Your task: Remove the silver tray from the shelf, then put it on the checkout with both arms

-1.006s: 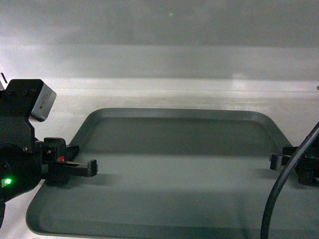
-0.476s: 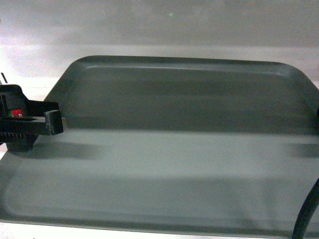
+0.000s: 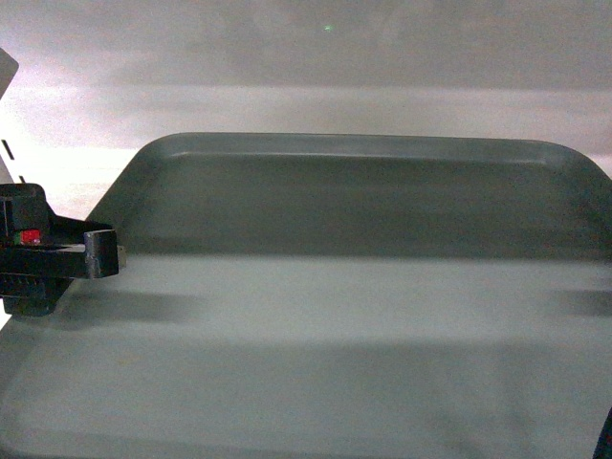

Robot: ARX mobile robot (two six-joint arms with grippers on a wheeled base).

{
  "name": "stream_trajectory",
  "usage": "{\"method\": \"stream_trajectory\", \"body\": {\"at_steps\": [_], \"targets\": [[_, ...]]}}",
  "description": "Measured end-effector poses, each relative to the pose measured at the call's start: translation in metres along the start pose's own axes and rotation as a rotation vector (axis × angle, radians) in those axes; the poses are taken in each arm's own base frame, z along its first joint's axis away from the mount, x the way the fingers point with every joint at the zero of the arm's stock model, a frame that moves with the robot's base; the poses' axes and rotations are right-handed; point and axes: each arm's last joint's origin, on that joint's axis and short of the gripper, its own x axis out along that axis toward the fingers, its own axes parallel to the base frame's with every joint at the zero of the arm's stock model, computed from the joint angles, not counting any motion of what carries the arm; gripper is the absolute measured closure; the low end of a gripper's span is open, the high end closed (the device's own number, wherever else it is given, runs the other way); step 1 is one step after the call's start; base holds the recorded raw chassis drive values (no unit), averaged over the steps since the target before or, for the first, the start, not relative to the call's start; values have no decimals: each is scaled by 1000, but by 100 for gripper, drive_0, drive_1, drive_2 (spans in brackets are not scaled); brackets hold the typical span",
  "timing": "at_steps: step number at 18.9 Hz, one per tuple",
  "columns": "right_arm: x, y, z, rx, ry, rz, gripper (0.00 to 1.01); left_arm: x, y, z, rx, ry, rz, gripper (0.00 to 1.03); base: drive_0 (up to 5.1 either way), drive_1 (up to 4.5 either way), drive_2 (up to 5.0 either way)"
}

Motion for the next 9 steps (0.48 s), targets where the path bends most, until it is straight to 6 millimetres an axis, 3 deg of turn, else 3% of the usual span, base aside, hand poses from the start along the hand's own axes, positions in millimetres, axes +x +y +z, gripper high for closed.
{"method": "stream_trajectory", "body": {"at_steps": [9], "targets": [[-3,0,0,4,-11,-11,98,0,-2,-1,4,-2,-2,100,0,0,0]]}}
